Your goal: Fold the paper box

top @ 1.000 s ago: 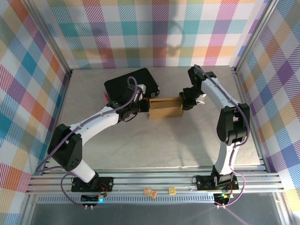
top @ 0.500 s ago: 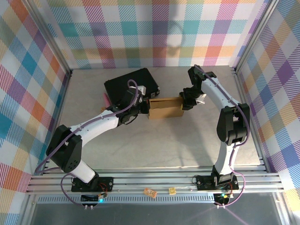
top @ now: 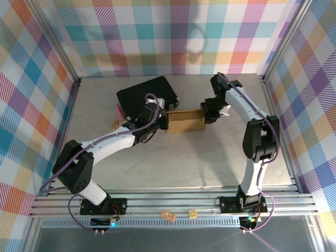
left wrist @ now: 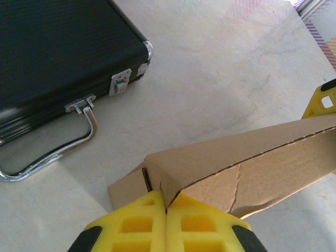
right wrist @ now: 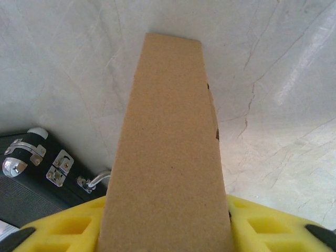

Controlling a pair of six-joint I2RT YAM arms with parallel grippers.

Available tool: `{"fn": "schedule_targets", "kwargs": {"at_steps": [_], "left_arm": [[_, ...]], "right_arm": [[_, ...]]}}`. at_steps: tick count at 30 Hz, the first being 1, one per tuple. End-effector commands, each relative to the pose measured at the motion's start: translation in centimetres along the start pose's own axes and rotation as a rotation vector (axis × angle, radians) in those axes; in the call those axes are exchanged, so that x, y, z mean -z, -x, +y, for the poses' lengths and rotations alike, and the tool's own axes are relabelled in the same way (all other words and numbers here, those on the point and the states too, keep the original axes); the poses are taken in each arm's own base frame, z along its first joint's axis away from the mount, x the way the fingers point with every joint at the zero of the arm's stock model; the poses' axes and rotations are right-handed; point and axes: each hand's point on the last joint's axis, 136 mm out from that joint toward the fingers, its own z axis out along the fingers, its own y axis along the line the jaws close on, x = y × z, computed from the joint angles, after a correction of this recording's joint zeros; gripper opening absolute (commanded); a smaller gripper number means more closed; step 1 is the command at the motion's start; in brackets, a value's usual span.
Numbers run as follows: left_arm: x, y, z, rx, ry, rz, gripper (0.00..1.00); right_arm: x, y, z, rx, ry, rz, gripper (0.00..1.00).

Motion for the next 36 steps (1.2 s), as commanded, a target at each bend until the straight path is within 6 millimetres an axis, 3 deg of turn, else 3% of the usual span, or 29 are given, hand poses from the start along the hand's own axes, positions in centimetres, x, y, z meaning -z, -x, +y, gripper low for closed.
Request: {"fn": "schedule_targets", "kwargs": {"at_steps": [1, 6, 17, 24, 31, 36], "left_arm": [[-1.1, -10.5, 2.1, -0.08, 0.071, 0.327, 0.0], [-1.2, -10.8, 2.6, -0.097, 0.109, 0.343, 0.0], [-1.6, -10.8, 3.0, -0.112, 0.144, 0.359, 0.0], [-1.8, -10.5, 3.0, -0.114, 0.161, 0.361, 0.0], [-1.7, -10.1, 3.0, -0.117, 0.166, 0.35, 0.0], [-1.3, -10.4, 3.3, -0.12, 0.183, 0.37, 0.0]], "right_arm": [[-1.2, -0.3, -0.1, 0.053, -0.032, 0.014, 0.55], [0.0, -0.5, 0.8, 0.086, 0.003, 0.018, 0.7], [3.1, -2.0, 3.0, 0.168, 0.119, 0.1, 0.79], [5.3, -2.1, 2.3, 0.21, 0.169, 0.112, 0.83], [7.4, -0.1, 1.7, 0.305, 0.321, 0.142, 0.86], [8.6, 1.4, -0.3, 0.352, 0.376, 0.167, 0.88]]}}
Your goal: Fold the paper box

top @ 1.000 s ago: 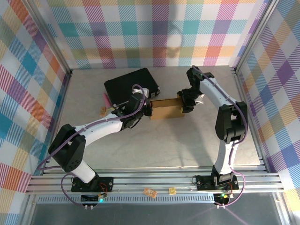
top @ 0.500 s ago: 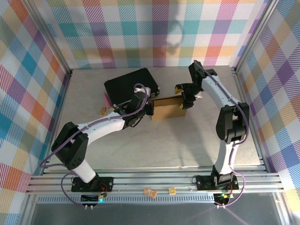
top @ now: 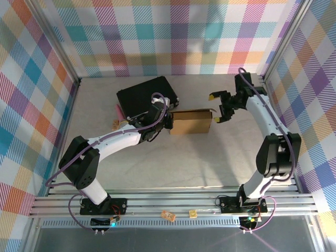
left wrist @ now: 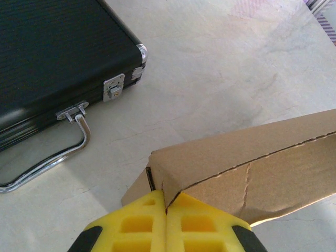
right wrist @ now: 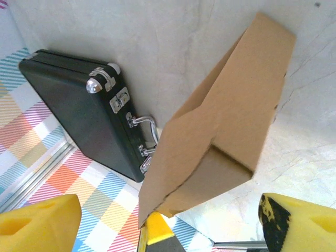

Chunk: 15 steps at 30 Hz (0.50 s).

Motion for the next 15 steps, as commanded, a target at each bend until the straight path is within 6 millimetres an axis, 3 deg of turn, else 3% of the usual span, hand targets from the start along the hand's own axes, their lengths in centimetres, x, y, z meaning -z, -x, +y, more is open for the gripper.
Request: {"fn": "schedule_targets", "kwargs": {"at_steps": [1, 9, 13, 15], "left_arm": [[-0.3, -10.6, 4.0, -0.093, 0.139, 0.363, 0.0], [-0.2, -10.3, 3.8, -0.094, 0.137, 0.357, 0.0], [-0.2, -10.2, 3.8, -0.094, 0.138, 0.355, 0.0], [-0.1, -10.1, 3.7, -0.092, 0.136, 0.352, 0.0]], "right_arm": [[1.1, -0.7, -0.4, 0.081, 0.076, 0.055, 0.88], [-0.2, -0.4, -2.1, -0.014, 0.106, 0.064, 0.86], [2.4, 1.2, -2.0, 0.019, 0.097, -0.062, 0.75], [3.9, 2.2, -0.6, 0.153, 0.078, -0.12, 0.66]]}}
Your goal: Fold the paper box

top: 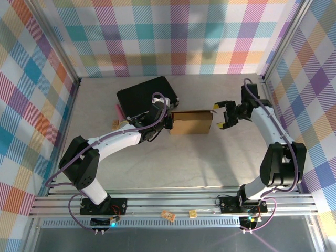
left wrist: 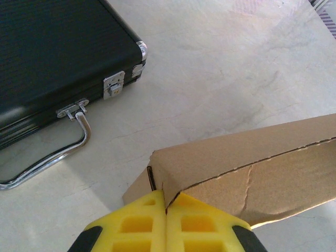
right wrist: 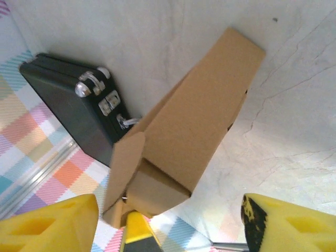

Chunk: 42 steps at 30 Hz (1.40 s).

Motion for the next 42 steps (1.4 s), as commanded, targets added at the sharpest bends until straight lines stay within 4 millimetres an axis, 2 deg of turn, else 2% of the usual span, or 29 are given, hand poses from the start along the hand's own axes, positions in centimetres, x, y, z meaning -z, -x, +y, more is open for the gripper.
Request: {"fn": "schedule_targets", "kwargs": {"at_steps": [1, 5, 8, 9, 12, 17, 23, 30, 34, 39, 42], "left_arm": [[-0.4, -10.1, 3.7, -0.09, 0.129, 0.343, 0.0], [-0.4, -9.9, 3.6, -0.093, 0.128, 0.341, 0.0], [-0.3, -9.8, 3.8, -0.098, 0.135, 0.337, 0.0], [-0.3, -9.7, 3.8, -0.1, 0.136, 0.335, 0.0], [-0.3, -9.7, 3.7, -0.106, 0.136, 0.341, 0.0], [-0.4, -9.6, 3.7, -0.114, 0.14, 0.345, 0.0], [-0.3, -9.5, 3.5, -0.125, 0.14, 0.35, 0.0], [-0.2, -9.3, 3.5, -0.131, 0.143, 0.347, 0.0], [-0.2, -9.2, 3.4, -0.134, 0.139, 0.348, 0.0], [-0.2, -9.3, 3.5, -0.134, 0.139, 0.349, 0.0], [-0.2, -9.3, 3.4, -0.134, 0.137, 0.35, 0.0]], "right_arm": [[3.7, 1.7, 3.2, 0.262, 0.0, -0.142, 0.6], [5.5, 1.8, 5.5, 0.688, 0.031, -0.241, 0.48], [7.1, 0.5, 6.5, 1.048, 0.126, -0.336, 0.4], [7.4, -0.1, 6.5, 1.168, 0.168, -0.366, 0.35], [6.4, -0.6, 5.1, 1.423, 0.182, -0.399, 0.27], [4.1, -0.9, 1.8, 1.664, 0.063, -0.246, 0.24], [2.1, -2.4, 0.5, 1.958, 0.063, -0.122, 0.35], [0.1, -2.4, 0.4, 2.089, -0.004, -0.046, 0.36], [-1.0, -1.2, 0.7, 2.103, -0.094, -0.065, 0.36], [-0.8, 0.0, 1.8, 2.093, -0.158, -0.129, 0.37], [-0.4, 0.3, 1.8, 2.095, -0.185, -0.149, 0.36]]}}
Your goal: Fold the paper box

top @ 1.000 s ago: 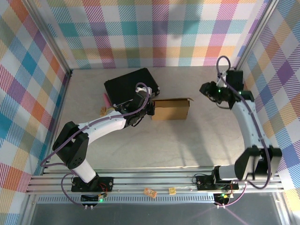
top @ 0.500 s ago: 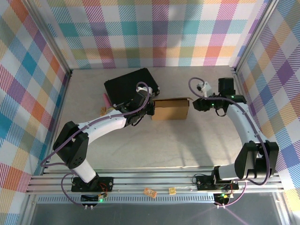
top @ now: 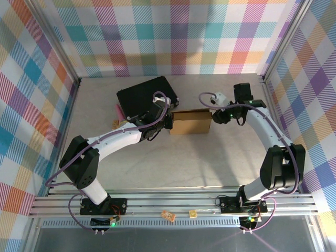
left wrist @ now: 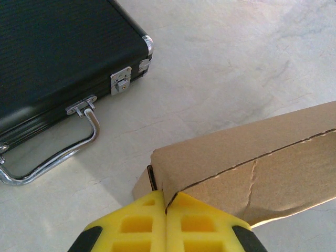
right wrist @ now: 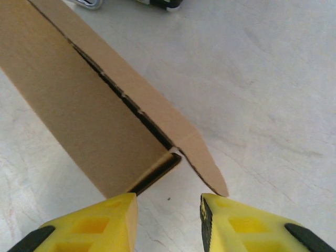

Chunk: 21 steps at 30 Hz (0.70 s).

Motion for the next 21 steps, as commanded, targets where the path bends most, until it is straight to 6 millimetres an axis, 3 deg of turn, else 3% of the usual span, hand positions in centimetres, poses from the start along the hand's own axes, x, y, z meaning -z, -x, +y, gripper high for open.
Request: {"fn": "schedule_targets", "kwargs": {"at_steps": [1, 3, 7, 12, 17, 21], "left_arm": [[-0.8, -9.3, 2.7, -0.098, 0.101, 0.316, 0.0], [-0.8, -9.3, 2.7, -0.098, 0.102, 0.316, 0.0], [-0.8, -9.2, 2.7, -0.098, 0.102, 0.316, 0.0], [-0.7, -9.3, 2.8, -0.099, 0.103, 0.317, 0.0], [-0.7, -9.1, 2.7, -0.101, 0.105, 0.315, 0.0], [-0.6, -9.1, 2.7, -0.102, 0.103, 0.313, 0.0]], "right_arm": [[0.9, 0.8, -1.0, 0.034, -0.058, -0.004, 0.33], [1.5, 0.8, -1.1, 0.026, -0.074, -0.015, 0.31], [1.4, 0.2, -0.9, 0.039, -0.072, -0.01, 0.39], [1.2, 1.4, -1.0, 0.029, -0.04, -0.042, 0.43], [0.5, 1.7, -0.5, 0.018, 0.0, -0.043, 0.41], [0.1, 1.9, -0.4, 0.007, 0.009, -0.045, 0.32]]}}
